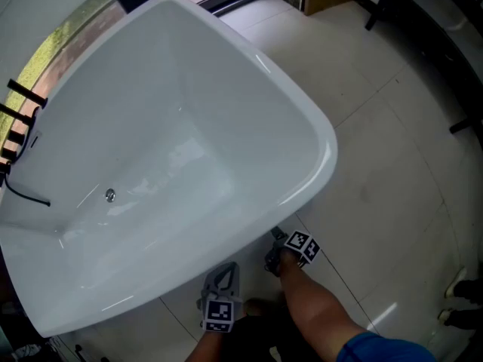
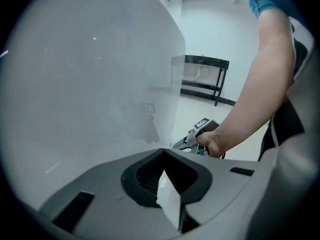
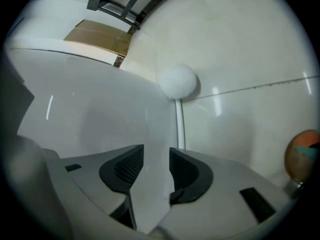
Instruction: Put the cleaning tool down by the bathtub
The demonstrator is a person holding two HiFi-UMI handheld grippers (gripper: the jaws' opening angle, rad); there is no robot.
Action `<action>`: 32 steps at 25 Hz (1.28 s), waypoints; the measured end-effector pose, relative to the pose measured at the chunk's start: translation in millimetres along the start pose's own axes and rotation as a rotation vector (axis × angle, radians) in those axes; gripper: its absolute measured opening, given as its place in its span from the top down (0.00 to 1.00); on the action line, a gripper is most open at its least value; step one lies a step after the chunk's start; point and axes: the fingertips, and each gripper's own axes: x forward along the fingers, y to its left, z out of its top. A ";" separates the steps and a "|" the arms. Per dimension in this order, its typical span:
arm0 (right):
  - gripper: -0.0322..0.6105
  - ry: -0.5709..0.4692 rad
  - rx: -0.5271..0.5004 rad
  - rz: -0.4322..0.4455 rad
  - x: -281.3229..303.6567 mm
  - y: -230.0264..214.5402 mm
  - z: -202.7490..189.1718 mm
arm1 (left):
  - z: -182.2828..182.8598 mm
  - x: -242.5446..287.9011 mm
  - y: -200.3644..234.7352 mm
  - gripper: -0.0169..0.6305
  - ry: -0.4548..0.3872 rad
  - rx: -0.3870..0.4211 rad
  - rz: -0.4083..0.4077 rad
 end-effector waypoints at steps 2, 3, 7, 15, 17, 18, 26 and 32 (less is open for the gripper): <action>0.70 -0.008 -0.071 0.026 -45.2 27.5 4.3 | 28.0 -23.8 -14.0 0.97 0.003 0.003 -0.012; 0.75 -0.008 -0.133 0.043 -70.3 43.9 5.2 | 45.5 -37.1 -21.0 0.97 -0.001 0.006 -0.019; 0.87 0.029 -0.501 0.140 -176.8 128.4 4.2 | 128.5 -94.6 -39.4 0.97 -0.058 0.016 -0.021; 0.89 -0.163 -0.938 0.178 -402.3 265.9 32.6 | 274.7 -212.2 -78.4 0.97 -0.164 -0.049 0.009; 0.89 -0.232 -1.009 0.194 -455.6 310.9 43.7 | 324.9 -241.5 -90.1 0.97 -0.210 -0.031 0.005; 0.89 -0.267 -1.038 0.204 -482.5 332.5 48.5 | 349.9 -256.8 -97.3 0.97 -0.236 -0.022 0.000; 0.90 -0.510 -1.169 0.215 -668.7 425.7 28.1 | 440.9 -372.5 -149.2 0.97 -0.340 0.053 -0.105; 0.95 -0.600 -1.229 0.197 -760.0 450.8 -1.0 | 483.0 -437.4 -180.6 0.97 -0.435 0.053 -0.162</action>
